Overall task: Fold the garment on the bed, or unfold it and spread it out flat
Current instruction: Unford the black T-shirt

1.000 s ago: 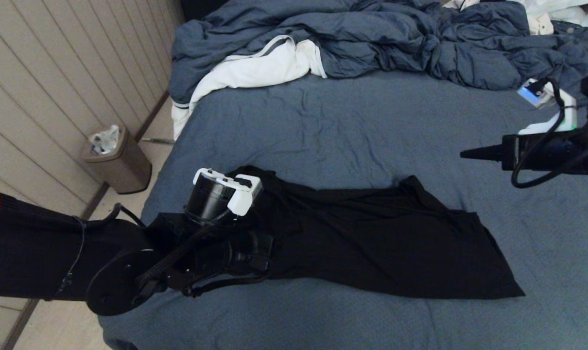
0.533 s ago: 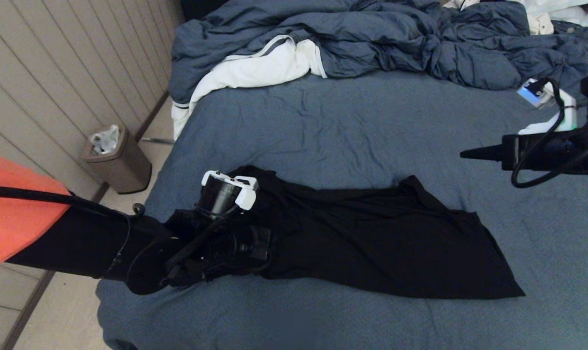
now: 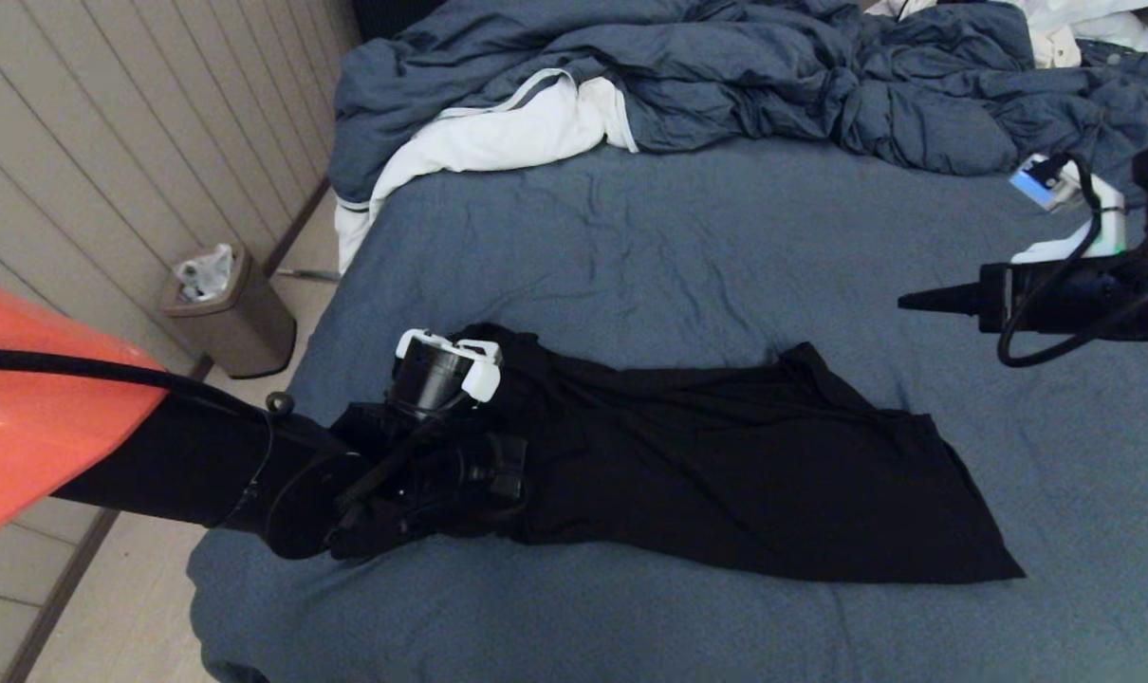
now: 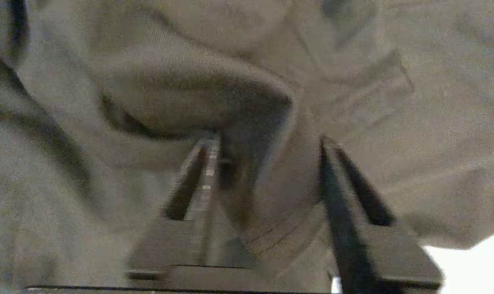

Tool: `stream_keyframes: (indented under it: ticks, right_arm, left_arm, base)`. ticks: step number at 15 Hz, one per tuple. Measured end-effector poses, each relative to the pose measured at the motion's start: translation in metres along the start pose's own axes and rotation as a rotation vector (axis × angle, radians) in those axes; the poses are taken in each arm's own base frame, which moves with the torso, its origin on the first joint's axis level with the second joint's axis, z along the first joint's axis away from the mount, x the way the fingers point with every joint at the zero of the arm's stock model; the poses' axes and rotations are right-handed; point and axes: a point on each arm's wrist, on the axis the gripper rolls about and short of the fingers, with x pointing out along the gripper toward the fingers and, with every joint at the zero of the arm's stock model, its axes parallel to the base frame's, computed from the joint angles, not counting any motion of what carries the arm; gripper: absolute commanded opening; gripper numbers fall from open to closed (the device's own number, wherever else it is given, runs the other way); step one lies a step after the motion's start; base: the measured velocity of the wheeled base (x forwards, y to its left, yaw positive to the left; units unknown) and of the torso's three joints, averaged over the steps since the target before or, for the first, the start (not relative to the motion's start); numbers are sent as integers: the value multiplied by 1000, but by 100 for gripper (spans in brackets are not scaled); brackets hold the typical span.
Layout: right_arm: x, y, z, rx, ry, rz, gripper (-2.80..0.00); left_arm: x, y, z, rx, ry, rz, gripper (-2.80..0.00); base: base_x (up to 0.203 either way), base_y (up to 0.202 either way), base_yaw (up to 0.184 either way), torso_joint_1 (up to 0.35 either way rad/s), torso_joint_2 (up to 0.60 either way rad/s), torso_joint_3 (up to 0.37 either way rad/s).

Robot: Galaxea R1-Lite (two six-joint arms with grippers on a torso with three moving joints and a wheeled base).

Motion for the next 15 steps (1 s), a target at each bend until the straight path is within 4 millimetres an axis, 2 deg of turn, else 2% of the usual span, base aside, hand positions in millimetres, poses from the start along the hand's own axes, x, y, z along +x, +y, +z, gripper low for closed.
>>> stream_keyframes:
  ticks: [4, 8, 12, 15]
  right_arm:
    - [0, 0, 0, 0, 1, 1, -280]
    - [1, 0, -1, 1, 3, 2, -280]
    - [3, 2, -1, -10, 6, 6, -280]
    - [3, 2, -2, -22, 9, 6, -280]
  left_arm:
    - [-5, 0, 21, -2, -69, 0, -280]
    - [-15, 3, 61, -16, -200, 11, -280]
    - [-20, 23, 104, -72, -346, 48, -280]
    - [-15, 35, 128, -105, -429, 99, -280]
  base:
    - [0, 0, 0, 0, 0, 0]
    - [0, 0, 0, 0, 0, 0]
    - [0, 0, 0, 0, 0, 0]
    - [0, 0, 0, 0, 0, 0]
